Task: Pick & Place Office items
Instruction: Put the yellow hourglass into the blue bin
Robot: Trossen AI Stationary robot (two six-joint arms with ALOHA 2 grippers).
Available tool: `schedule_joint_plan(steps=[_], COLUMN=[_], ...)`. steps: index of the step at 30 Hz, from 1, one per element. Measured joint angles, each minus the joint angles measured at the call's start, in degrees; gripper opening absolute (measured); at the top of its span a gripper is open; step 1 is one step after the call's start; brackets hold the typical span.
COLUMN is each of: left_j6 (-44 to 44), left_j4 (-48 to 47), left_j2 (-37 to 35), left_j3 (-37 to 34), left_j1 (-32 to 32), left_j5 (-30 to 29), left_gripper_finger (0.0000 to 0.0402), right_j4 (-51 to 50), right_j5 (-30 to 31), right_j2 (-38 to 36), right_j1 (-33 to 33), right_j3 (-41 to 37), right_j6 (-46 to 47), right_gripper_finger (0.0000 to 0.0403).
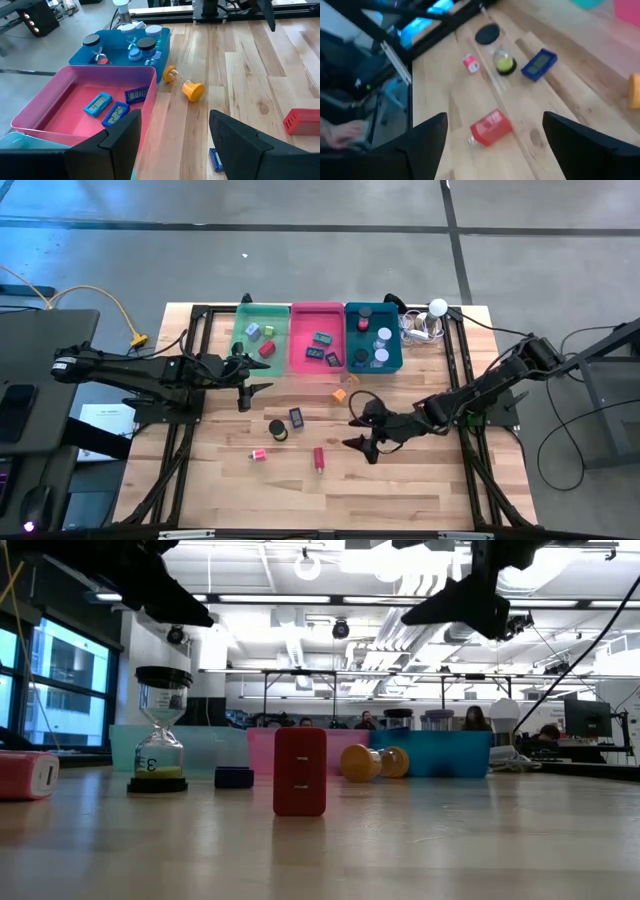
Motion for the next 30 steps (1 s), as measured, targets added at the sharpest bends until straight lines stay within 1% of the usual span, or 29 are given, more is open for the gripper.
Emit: schedule_joint_plan(steps=[5, 18, 20, 23, 27, 28, 30], left_j6=[-0.01, 0.00, 0.00, 0.23, 2.13, 0.24, -6.52], left_j4=[0.08, 0.18, 0.18, 0.45, 3.93, 4.66, 6.16], left_j2=[0.01, 0.02, 0.00, 0.01, 0.00, 0.00, 0.02], left_j3=[0.00, 0.00, 0.00, 0.00, 0.04, 0.04, 0.04], left_j1=[0.02, 0.01, 0.02, 0.01, 0.02, -0.02, -0.51], left_j5=[-0.01, -0.04, -0.04, -0.07, -0.21, -0.17, -0.20], left_gripper_finger=[0.0227, 0.0227, 0.0227, 0.0227, 0.0227, 0.0227, 0.0227], right_j4=[-0.05, 0.12, 1.30, 1.79, 5.42, 5.96, 7.08], right_j5=[-2.60, -2.48, -1.26, -1.24, -1.17, -1.21, -1.09], right_j2=[0.08, 0.10, 0.15, 0.13, 0.15, 0.15, 0.15], right_j1=[-0.09, -0.07, -0.32, -1.22, -2.29, -2.53, -3.09], right_j3=[-0.05, -0.05, -0.05, -0.05, -0.02, 0.02, 0.02], right_j6=[-0.08, -0.76, -5.03, -11.62, -19.19, -20.36, -21.84], right_gripper_finger=[0.0316, 0.0316, 0.0316, 0.0316, 0.0316, 0.0316, 0.0316])
